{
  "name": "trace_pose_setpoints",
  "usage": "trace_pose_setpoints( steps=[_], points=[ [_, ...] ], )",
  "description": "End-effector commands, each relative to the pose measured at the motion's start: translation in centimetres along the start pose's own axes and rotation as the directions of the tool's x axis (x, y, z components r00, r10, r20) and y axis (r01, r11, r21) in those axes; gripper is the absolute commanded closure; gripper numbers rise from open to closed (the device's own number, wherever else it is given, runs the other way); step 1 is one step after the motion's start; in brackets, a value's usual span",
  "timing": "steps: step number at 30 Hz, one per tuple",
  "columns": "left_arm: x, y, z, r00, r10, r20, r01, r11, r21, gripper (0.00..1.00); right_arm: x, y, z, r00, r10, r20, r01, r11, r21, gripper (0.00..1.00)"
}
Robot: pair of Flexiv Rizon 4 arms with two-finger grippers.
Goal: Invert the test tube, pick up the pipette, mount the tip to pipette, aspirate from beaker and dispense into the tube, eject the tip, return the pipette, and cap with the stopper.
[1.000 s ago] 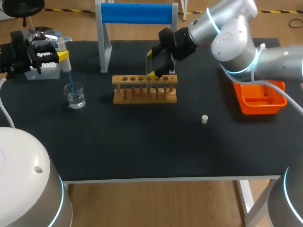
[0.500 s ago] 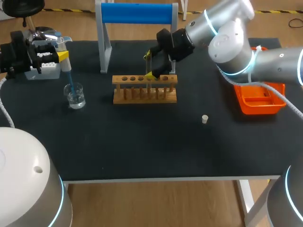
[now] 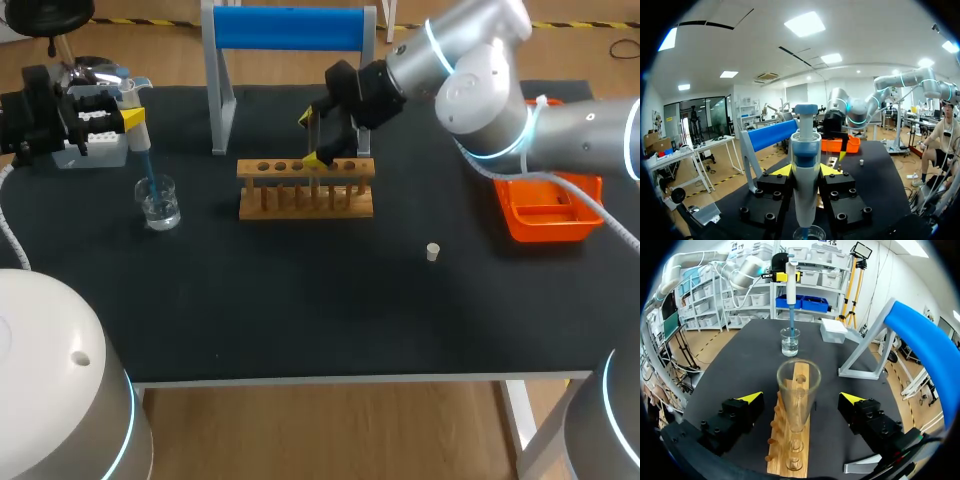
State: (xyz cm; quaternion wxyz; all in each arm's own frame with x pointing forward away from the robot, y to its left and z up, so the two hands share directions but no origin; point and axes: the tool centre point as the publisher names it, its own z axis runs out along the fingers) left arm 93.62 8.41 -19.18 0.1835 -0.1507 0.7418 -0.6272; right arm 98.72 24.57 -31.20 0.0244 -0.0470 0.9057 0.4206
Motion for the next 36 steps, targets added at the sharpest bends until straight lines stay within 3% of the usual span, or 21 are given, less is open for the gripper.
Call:
trace_pose_setpoints(
  steps=[1,26,36],
  points=[
    [0.0,0.0,0.0,1.000,0.000,0.002,0.000,1.000,-0.001,1.00,0.0,0.3,-0.3,1.000,0.000,0.002,0.000,1.000,0.008,0.00],
    [0.0,0.0,0.0,1.000,0.000,0.002,0.000,1.000,-0.001,1.00,0.3,0.6,-0.4,1.000,-0.004,0.007,0.004,1.000,0.020,0.00],
    [0.2,-3.3,-0.2,0.999,0.049,-0.004,-0.049,0.997,-0.054,1.00,0.3,0.6,-0.4,1.000,-0.004,0.007,0.004,1.000,0.020,0.00]
  ],
)
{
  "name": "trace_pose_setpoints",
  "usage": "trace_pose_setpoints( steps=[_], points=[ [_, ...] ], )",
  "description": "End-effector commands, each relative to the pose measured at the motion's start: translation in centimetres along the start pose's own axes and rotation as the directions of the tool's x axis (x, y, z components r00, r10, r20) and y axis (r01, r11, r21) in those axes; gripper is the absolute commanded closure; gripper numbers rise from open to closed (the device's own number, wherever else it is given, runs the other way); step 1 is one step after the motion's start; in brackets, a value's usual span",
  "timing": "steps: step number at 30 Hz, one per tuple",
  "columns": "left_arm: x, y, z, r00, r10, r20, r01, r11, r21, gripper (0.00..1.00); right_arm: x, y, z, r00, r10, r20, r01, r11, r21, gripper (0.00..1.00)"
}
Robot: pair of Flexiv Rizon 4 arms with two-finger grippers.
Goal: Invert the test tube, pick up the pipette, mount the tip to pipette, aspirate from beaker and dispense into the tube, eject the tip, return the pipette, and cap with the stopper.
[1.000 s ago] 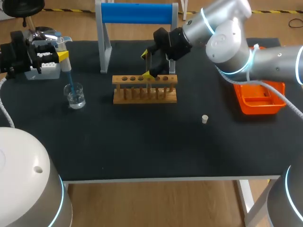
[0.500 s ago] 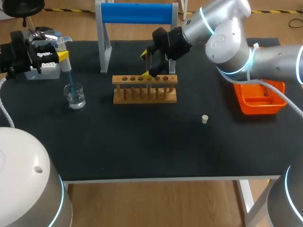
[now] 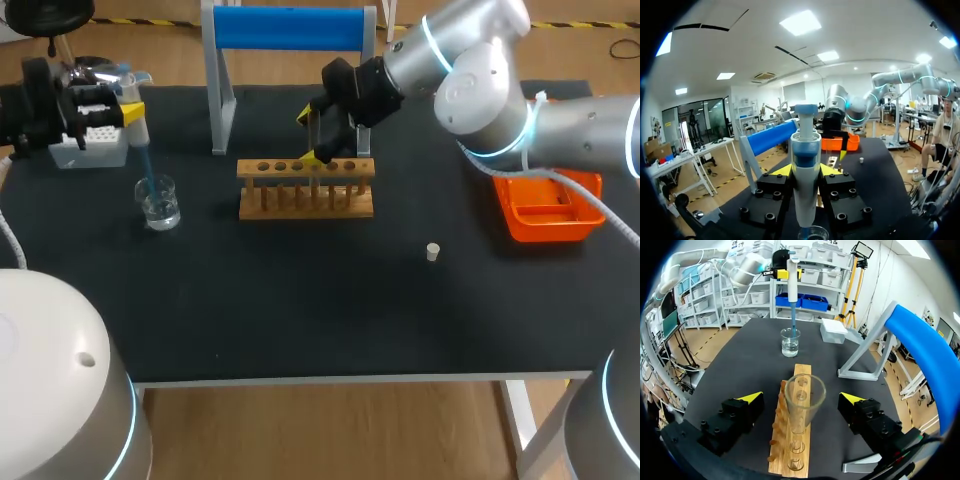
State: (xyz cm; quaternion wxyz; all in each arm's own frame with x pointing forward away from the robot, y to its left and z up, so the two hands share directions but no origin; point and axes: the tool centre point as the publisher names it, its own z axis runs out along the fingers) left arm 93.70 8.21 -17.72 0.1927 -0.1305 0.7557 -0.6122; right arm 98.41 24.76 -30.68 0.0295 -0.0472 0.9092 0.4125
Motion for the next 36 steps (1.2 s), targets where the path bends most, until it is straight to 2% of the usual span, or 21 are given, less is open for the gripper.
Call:
trace_pose_setpoints(
  steps=[1,10,14,16,18,19,26,28,36],
  points=[
    [0.2,-2.2,-0.3,1.000,0.004,0.013,-0.004,1.000,-0.028,1.00,0.0,0.0,-0.2,1.000,0.001,-0.002,-0.001,1.000,0.002,0.00],
    [0.5,-5.6,-0.5,0.999,0.035,0.031,-0.034,0.998,-0.046,1.00,0.0,0.0,-0.2,1.000,0.001,-0.002,-0.001,1.000,0.002,0.00],
    [1.0,-7.8,-0.3,0.999,0.024,0.035,-0.023,0.999,-0.044,1.00,0.0,0.0,-0.2,1.000,0.001,-0.002,-0.001,1.000,0.002,0.00],
    [1.2,-8.8,0.1,0.999,0.007,0.047,-0.004,0.997,-0.073,1.00,0.0,0.0,-0.2,1.000,0.001,-0.002,-0.001,1.000,0.002,0.00],
    [1.6,-10.3,0.5,1.000,-0.012,0.028,0.013,0.999,-0.031,1.00,0.0,0.0,-0.2,1.000,0.001,-0.002,-0.001,1.000,0.002,0.00],
    [1.8,-10.9,0.8,1.000,-0.005,0.026,0.006,0.999,-0.045,1.00,0.0,0.0,-0.2,1.000,0.001,-0.002,-0.001,1.000,0.002,0.00],
    [3.9,-15.3,4.2,0.999,-0.013,-0.039,0.011,0.999,-0.049,1.00,0.0,0.0,-0.2,1.000,0.001,-0.002,-0.001,1.000,0.002,0.00],
    [4.5,-16.5,5.5,0.997,-0.033,-0.073,0.032,0.999,-0.023,1.00,0.0,0.0,-0.2,1.000,0.001,-0.002,-0.001,1.000,0.002,0.00],
    [7.4,-20.6,12.0,0.980,0.003,-0.200,0.000,1.000,0.014,1.00,0.0,0.0,-0.2,1.000,0.001,-0.002,-0.001,1.000,0.002,0.00]
  ],
)
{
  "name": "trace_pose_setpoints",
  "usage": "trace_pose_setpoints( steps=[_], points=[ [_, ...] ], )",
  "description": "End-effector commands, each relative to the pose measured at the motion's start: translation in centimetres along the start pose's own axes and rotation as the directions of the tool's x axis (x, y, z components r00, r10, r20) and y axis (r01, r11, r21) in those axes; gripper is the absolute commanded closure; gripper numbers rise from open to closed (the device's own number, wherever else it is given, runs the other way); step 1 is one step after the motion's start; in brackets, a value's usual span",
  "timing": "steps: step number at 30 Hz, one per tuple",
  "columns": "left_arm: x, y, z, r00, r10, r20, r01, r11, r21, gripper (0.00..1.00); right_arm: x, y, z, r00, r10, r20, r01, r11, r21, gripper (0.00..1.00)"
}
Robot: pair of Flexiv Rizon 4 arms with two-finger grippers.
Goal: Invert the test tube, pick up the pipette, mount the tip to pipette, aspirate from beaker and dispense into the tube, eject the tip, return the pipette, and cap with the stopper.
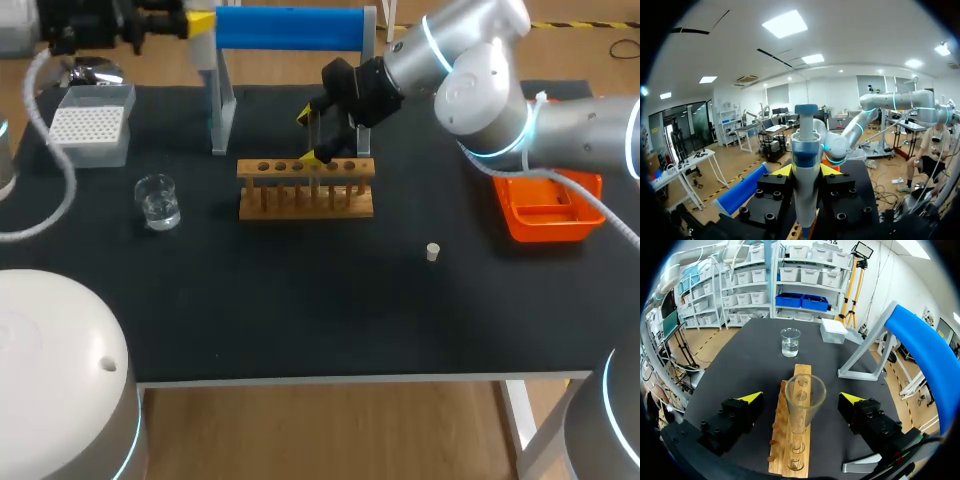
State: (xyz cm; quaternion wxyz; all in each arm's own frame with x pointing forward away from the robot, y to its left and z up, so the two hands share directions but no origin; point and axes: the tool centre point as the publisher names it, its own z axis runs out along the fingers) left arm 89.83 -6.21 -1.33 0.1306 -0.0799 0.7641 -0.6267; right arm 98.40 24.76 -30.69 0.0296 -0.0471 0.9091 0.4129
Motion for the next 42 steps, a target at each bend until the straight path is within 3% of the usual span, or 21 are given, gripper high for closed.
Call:
trace_pose_setpoints(
  steps=[1,8,16,42],
  points=[
    [-0.6,-1.7,4.7,0.998,0.009,-0.054,-0.009,1.000,0.004,1.00,0.0,0.0,-0.2,1.000,0.001,-0.002,-0.001,1.000,0.003,0.00],
    [0.5,-3.9,9.3,0.989,0.033,-0.141,-0.030,0.999,0.022,1.00,0.0,0.0,-0.2,1.000,0.001,-0.002,-0.001,1.000,0.003,0.00],
    [0.8,-4.6,11.8,0.983,0.045,-0.179,-0.041,0.999,0.026,1.00,0.0,0.0,-0.2,1.000,0.001,-0.002,-0.001,1.000,0.003,0.00],
    [-1.3,-3.7,13.1,0.980,0.047,-0.191,-0.042,0.999,0.030,1.00,0.0,0.0,-0.2,1.000,0.001,-0.002,-0.001,1.000,0.003,0.00]
  ],
)
